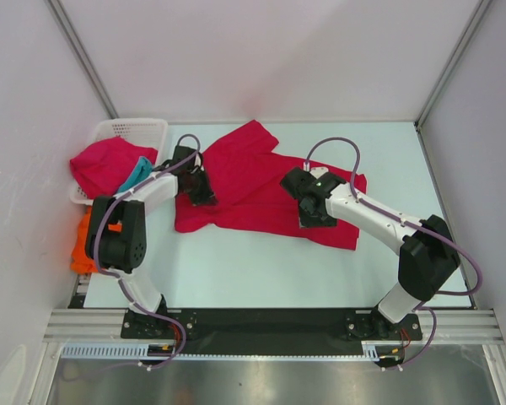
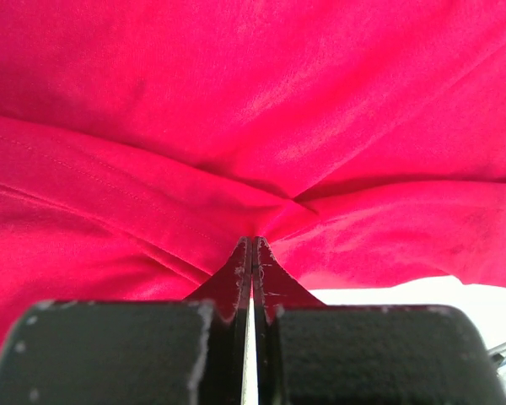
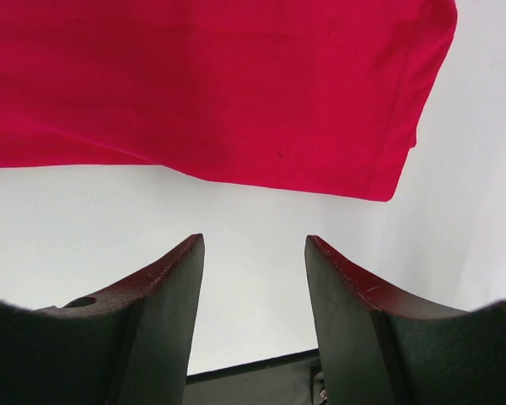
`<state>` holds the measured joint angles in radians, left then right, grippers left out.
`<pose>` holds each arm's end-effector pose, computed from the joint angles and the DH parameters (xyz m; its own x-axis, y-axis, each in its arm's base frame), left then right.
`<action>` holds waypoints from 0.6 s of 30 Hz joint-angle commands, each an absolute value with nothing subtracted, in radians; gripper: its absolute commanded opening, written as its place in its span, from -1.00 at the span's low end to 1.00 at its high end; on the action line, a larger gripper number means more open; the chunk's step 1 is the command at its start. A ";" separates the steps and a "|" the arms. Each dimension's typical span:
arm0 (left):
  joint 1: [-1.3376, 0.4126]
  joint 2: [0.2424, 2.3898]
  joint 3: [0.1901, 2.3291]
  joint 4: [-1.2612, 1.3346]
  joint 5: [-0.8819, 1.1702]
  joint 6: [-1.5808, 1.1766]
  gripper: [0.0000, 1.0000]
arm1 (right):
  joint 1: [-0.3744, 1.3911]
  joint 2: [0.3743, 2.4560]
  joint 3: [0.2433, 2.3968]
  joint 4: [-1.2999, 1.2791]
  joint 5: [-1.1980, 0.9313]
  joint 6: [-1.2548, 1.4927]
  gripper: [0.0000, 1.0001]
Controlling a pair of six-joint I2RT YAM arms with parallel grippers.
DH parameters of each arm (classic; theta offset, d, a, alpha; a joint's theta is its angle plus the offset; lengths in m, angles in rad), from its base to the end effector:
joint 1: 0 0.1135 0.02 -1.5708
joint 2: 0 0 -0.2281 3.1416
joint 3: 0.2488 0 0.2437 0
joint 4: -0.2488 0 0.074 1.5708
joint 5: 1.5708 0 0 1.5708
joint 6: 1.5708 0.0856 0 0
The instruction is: Fold and stack the t-shirts
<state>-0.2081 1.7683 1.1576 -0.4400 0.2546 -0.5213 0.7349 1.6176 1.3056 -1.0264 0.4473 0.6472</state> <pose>0.3582 -0.0977 0.1148 -0.8968 -0.3032 -0.3221 -0.1432 0.8880 -0.4370 0.2539 0.1795 0.1788 -0.8959 -0.0769 -0.4375 0.0120 0.9803 -0.1969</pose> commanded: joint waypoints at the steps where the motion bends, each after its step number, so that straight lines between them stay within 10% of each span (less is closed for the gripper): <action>1: -0.218 1.755 1.206 -0.466 0.222 -0.494 -1.00 | 0.736 1.621 1.307 -1.026 0.465 0.655 0.13; 14: -0.218 2.032 1.606 -0.600 0.198 -0.463 -0.94 | 0.732 1.582 1.286 -1.045 0.488 0.661 0.13; 18: -0.218 2.043 1.612 -0.624 0.187 -0.462 0.17 | 0.732 1.582 1.282 -1.042 0.482 0.660 0.13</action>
